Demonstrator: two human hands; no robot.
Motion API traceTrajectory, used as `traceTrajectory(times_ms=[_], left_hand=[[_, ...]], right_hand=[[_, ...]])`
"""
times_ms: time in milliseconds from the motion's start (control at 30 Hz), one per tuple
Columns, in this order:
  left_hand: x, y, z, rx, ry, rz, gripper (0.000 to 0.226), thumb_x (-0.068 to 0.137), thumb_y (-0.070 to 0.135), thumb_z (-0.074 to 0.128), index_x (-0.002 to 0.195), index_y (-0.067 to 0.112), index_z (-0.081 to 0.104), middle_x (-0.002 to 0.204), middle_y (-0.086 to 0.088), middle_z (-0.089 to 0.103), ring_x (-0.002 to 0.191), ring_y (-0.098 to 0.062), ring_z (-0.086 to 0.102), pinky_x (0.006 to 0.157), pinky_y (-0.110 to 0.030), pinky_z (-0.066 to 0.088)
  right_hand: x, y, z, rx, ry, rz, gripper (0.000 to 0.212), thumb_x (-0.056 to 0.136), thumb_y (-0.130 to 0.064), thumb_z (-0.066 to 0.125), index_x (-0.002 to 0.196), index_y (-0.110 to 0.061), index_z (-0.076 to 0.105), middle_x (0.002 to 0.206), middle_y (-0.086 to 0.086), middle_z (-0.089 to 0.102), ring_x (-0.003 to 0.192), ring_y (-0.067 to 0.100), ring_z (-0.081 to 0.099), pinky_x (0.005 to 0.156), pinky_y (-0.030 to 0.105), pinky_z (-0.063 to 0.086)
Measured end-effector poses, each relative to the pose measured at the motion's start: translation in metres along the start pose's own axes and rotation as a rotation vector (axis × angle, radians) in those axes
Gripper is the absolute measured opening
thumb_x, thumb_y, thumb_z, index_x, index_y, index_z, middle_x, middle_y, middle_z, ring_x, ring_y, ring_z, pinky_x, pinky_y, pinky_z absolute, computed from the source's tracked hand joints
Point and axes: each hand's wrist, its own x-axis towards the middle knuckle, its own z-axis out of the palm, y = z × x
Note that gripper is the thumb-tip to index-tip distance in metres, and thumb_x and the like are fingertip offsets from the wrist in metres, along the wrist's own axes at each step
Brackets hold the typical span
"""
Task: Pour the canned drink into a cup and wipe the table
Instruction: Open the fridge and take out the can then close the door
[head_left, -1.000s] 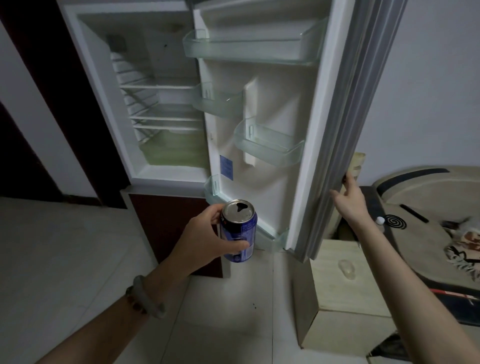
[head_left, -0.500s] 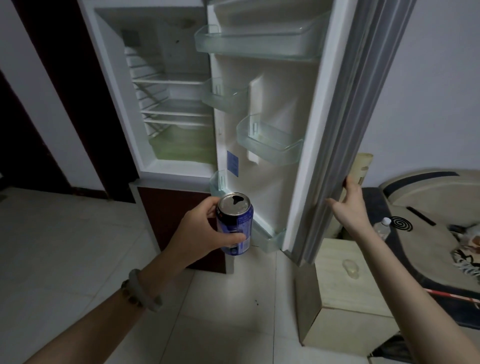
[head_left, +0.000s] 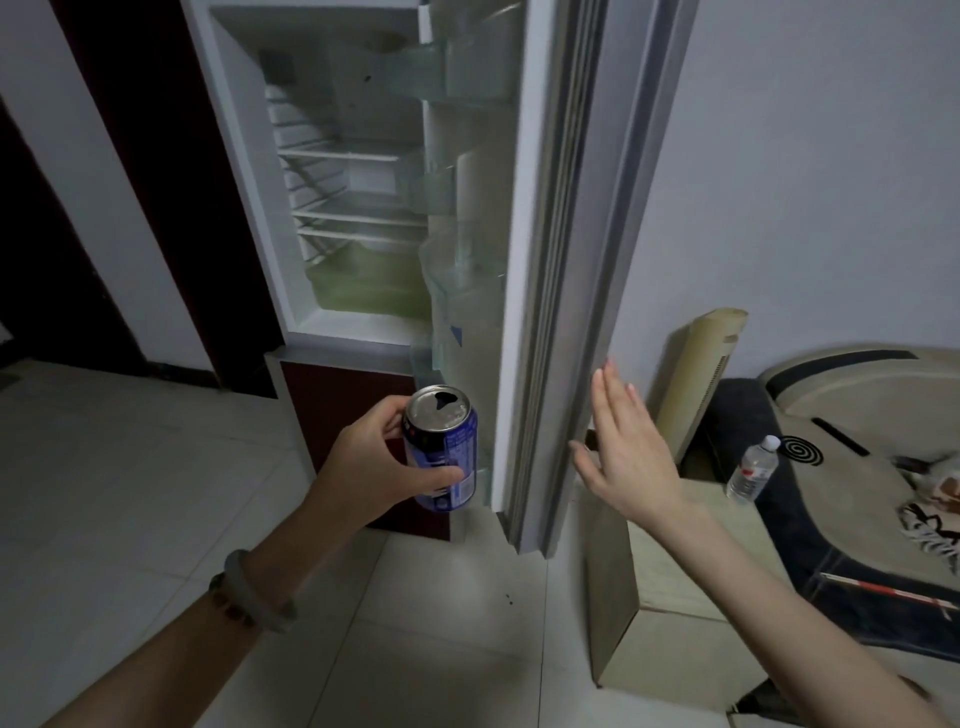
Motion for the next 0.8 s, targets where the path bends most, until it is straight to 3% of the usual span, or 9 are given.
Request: traceTrajectory(times_ms=[167,400,600,700,800], left_hand=[[-0.006,-0.007,-0.012,-0.011,0.061,-0.068,0.058,0.051,0.032,0.090,0.095,0.044,0.055,0.096,0.031,0.065,0.094,0.011,0.059,0.075,-0.009,0.047],[-0.027,-0.022,-0.043,0.042,0.168,-0.136,0.059,0.055,0.024,0.089,0.094,0.043,0.050,0.090,0.050,0.054,0.089,0.027,0.050,0.066,0.006,0.038],[-0.039,-0.040,-0.084,0.101,0.340,-0.264,0.058,0.046,0.034,0.090,0.090,0.043,0.054,0.087,0.039,0.059,0.088,0.030,0.047,0.065,0.006,0.036],[-0.045,-0.050,-0.105,0.129,0.408,-0.300,0.057,0.041,0.040,0.087,0.088,0.043,0.053,0.087,0.042,0.059,0.088,0.030,0.047,0.065,0.004,0.038],[-0.048,-0.063,-0.128,0.151,0.456,-0.343,0.061,0.041,0.043,0.087,0.090,0.047,0.051,0.091,0.035,0.057,0.089,0.027,0.047,0.069,-0.004,0.036]], right_hand=[[0.010,-0.019,0.010,-0.138,0.066,-0.218,0.067,0.093,-0.039,0.032,0.146,-0.001,0.016,0.153,0.019,0.013,0.143,0.029,0.013,0.116,0.045,0.014],[0.041,-0.065,0.023,-0.150,0.187,-0.490,0.064,0.091,-0.032,0.040,0.145,-0.005,0.020,0.152,0.013,0.017,0.141,0.030,0.015,0.112,0.048,0.020],[0.075,-0.126,0.035,-0.054,0.178,-0.596,0.076,0.081,-0.027,0.064,0.143,-0.005,0.026,0.149,0.020,0.026,0.139,0.033,0.023,0.113,0.051,0.020],[0.096,-0.159,0.046,-0.013,0.155,-0.617,0.080,0.080,-0.027,0.065,0.145,-0.009,0.022,0.149,0.024,0.024,0.139,0.033,0.017,0.111,0.052,0.020],[0.118,-0.192,0.060,0.017,0.165,-0.621,0.076,0.081,-0.028,0.063,0.146,-0.015,0.025,0.149,0.025,0.025,0.139,0.034,0.025,0.111,0.051,0.018]])
